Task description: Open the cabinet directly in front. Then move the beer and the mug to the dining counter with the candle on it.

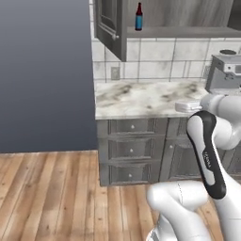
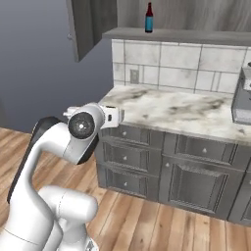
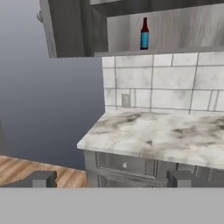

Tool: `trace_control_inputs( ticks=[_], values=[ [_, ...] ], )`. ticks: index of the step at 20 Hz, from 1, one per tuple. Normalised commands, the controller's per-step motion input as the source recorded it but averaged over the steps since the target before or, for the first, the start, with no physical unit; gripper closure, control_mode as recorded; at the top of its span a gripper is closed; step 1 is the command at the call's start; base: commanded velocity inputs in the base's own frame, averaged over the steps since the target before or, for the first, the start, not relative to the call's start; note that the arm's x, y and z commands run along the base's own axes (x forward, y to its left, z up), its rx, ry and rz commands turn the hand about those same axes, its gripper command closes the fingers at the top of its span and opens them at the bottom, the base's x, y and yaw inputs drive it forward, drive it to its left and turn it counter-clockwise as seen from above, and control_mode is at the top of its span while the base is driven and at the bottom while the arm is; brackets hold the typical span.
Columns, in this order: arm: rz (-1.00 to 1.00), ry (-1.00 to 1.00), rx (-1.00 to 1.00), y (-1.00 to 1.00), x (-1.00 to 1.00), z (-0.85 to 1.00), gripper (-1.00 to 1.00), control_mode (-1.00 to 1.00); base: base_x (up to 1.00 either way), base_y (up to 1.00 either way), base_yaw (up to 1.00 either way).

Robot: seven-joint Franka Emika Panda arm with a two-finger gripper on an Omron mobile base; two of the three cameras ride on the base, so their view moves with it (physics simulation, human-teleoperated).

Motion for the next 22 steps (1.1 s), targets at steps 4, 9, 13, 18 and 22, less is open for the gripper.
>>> trace_control_inputs(
  ticks=[4, 9, 13, 18, 22],
  values=[
    [0.00, 0.00, 0.00, 0.00, 0.00, 0.00, -1.00, 1.00, 0.99, -0.44, -0.05],
    [0.00, 0.00, 0.00, 0.00, 0.00, 0.00, -1.00, 1.00, 1.00, -0.05, 0.00],
    [0.00, 0.00, 0.00, 0.00, 0.00, 0.00, -1.00, 1.00, 1.00, 0.00, 0.00],
    [0.00, 0.00, 0.00, 0.00, 0.00, 0.00, -1.00, 1.00, 0.87, -0.06, 0.00],
    [0.00, 0.00, 0.00, 0.00, 0.00, 0.00, -1.00, 1.00, 0.69, -0.06, 0.00]
  ],
)
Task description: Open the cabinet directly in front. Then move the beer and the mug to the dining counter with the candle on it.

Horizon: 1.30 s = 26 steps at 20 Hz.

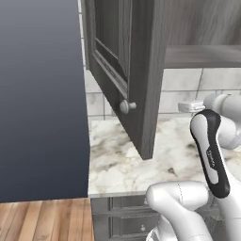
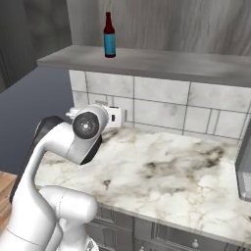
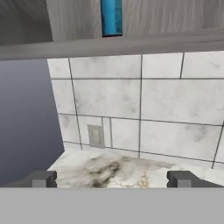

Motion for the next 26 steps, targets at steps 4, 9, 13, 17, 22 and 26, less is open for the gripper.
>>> trace_control_inputs(
  ticks=[4, 9, 13, 17, 22, 26],
  values=[
    [-0.04, 0.13, 0.00, -0.18, 0.02, 0.29, -1.00, -1.00, 0.14, -0.12, -0.03],
    [-0.07, 0.20, 0.00, -0.37, 0.00, 0.92, -1.00, -1.00, 0.00, 0.00, 0.00],
    [-0.03, 0.08, 0.02, -0.46, -0.03, 0.94, -1.00, -1.00, 0.00, 0.00, 0.00],
    [0.00, -0.03, 0.06, -0.45, -0.04, 0.60, -1.00, -1.00, 0.00, 0.00, 0.00],
    [0.02, -0.07, 0.05, -0.16, 0.00, 0.51, -1.00, -1.00, 0.00, 0.00, 0.00],
    [0.06, -0.14, 0.00, 0.06, 0.04, 0.45, -1.00, -1.00, 0.00, 0.00, 0.00]
  ],
)
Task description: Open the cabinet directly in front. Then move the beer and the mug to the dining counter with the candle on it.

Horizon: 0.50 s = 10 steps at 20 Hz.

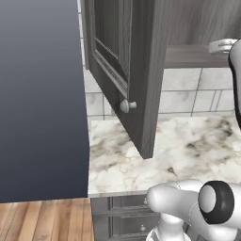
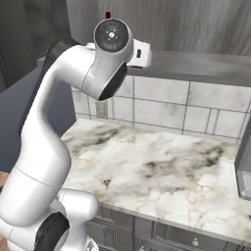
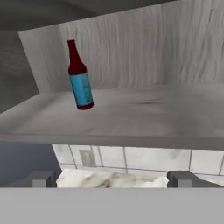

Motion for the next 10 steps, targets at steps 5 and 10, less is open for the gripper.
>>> trace_control_inputs(
  ticks=[5, 10],
  values=[
    [0.05, -0.18, 0.11, 0.51, 0.11, 0.06, -1.00, -1.00, 0.00, 0.00, 0.00],
    [0.05, -0.10, 0.13, 0.53, 0.14, 0.02, -1.00, -1.00, 0.00, 0.00, 0.00]
  ],
)
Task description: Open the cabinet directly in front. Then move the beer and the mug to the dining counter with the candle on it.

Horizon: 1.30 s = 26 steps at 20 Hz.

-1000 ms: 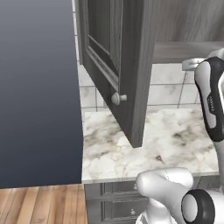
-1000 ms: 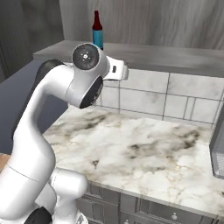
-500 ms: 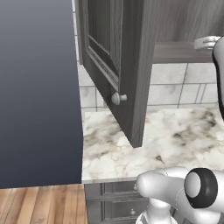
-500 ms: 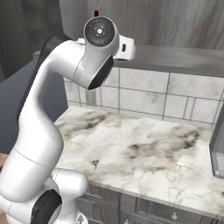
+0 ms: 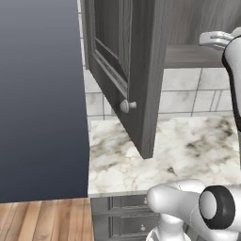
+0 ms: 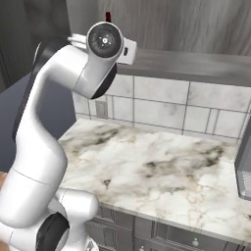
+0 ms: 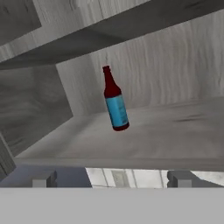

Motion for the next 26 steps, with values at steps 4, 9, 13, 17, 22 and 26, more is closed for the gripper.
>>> trace_control_inputs(
  ticks=[4, 9, 13, 17, 22, 26],
  values=[
    [0.03, -0.10, 0.05, 0.53, 0.31, 0.05, -1.00, -1.00, 0.00, 0.00, 0.00],
    [0.00, 0.00, 0.00, 0.32, 0.34, 0.08, -1.00, -1.00, 0.00, 0.00, 0.00],
    [0.00, 0.10, -0.01, 0.12, 0.49, 0.00, -1.00, -1.00, 0.00, 0.00, 0.00],
    [0.00, 0.11, -0.01, 0.11, 0.54, 0.00, -1.00, -1.00, 0.00, 0.00, 0.00],
    [0.00, 0.04, 0.00, 0.04, 0.56, 0.00, -1.00, -1.00, 0.00, 0.00, 0.00],
    [0.00, 0.00, 0.00, -0.03, 0.50, 0.00, -1.00, -1.00, 0.00, 0.00, 0.00]
  ],
)
